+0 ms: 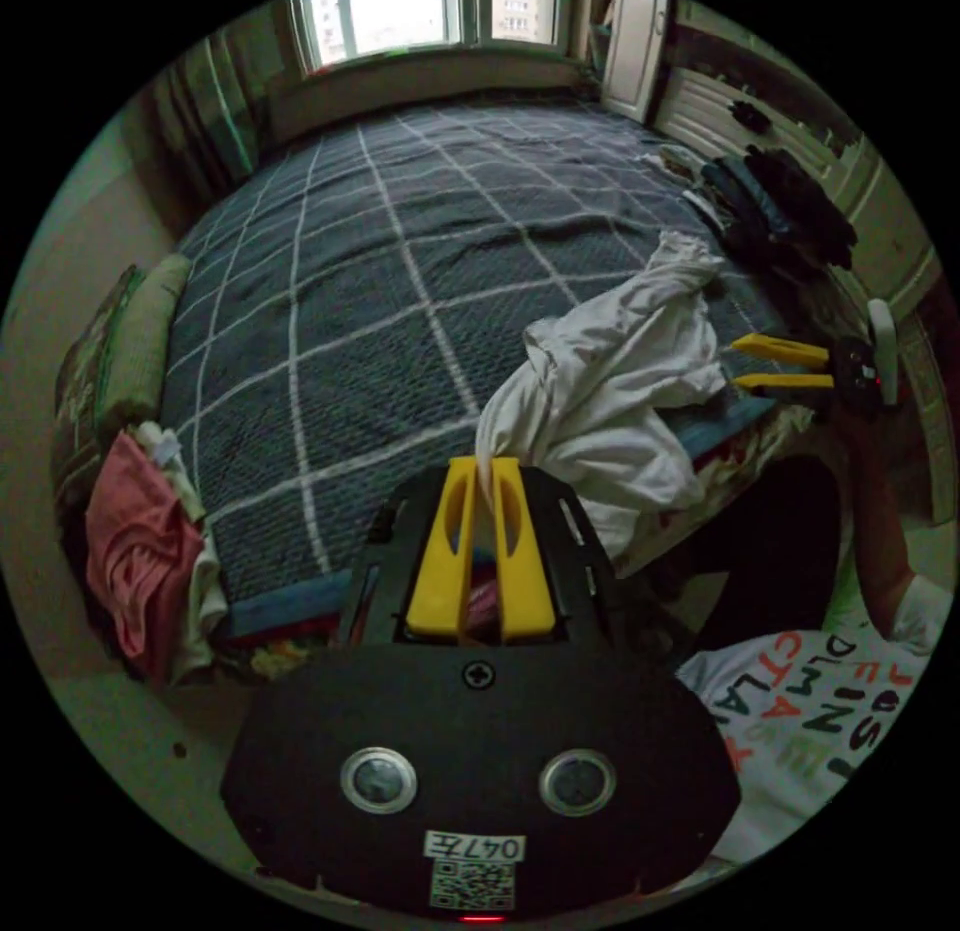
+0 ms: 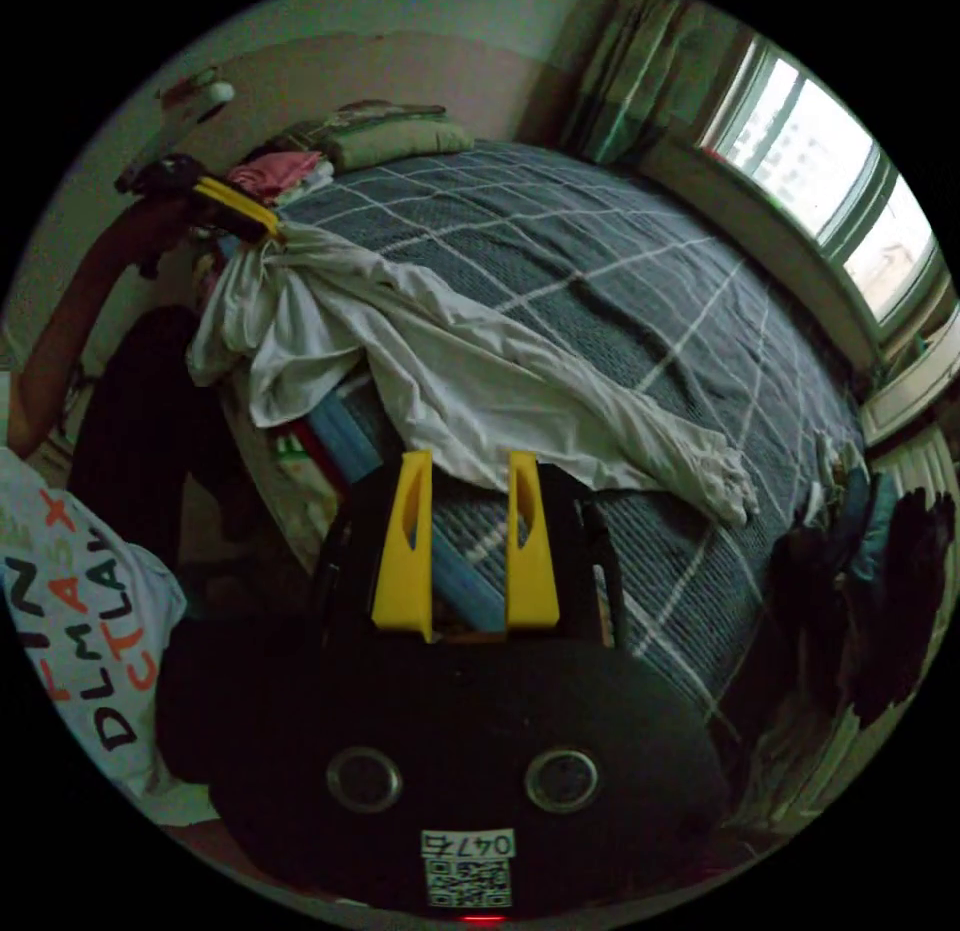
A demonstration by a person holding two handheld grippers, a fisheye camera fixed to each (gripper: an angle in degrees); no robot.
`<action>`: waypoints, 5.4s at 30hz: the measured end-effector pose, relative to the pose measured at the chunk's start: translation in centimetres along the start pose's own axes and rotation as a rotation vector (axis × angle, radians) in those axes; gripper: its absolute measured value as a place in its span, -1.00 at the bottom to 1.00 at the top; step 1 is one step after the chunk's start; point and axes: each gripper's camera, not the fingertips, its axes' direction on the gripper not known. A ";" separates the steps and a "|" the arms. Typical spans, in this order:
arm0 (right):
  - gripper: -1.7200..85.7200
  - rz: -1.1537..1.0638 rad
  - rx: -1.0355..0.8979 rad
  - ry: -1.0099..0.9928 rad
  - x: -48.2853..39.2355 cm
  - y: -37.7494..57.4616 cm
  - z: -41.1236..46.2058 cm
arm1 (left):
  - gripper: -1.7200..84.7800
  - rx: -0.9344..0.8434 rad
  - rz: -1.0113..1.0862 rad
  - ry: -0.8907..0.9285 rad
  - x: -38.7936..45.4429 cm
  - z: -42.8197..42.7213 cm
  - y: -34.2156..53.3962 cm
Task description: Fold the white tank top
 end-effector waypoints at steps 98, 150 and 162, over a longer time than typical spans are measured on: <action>-0.91 -0.013 0.252 0.201 -5.7 7.2 -7.8 | -0.90 0.137 0.381 -0.027 -5.6 -1.0 20.5; -0.97 -0.415 0.160 -0.060 2.0 -4.0 -8.0 | -0.79 -0.027 0.726 0.039 0.7 -1.2 9.2; -0.74 -0.280 0.092 -0.120 3.2 -6.8 -9.8 | -0.95 -0.017 0.749 -0.017 1.7 -7.8 9.6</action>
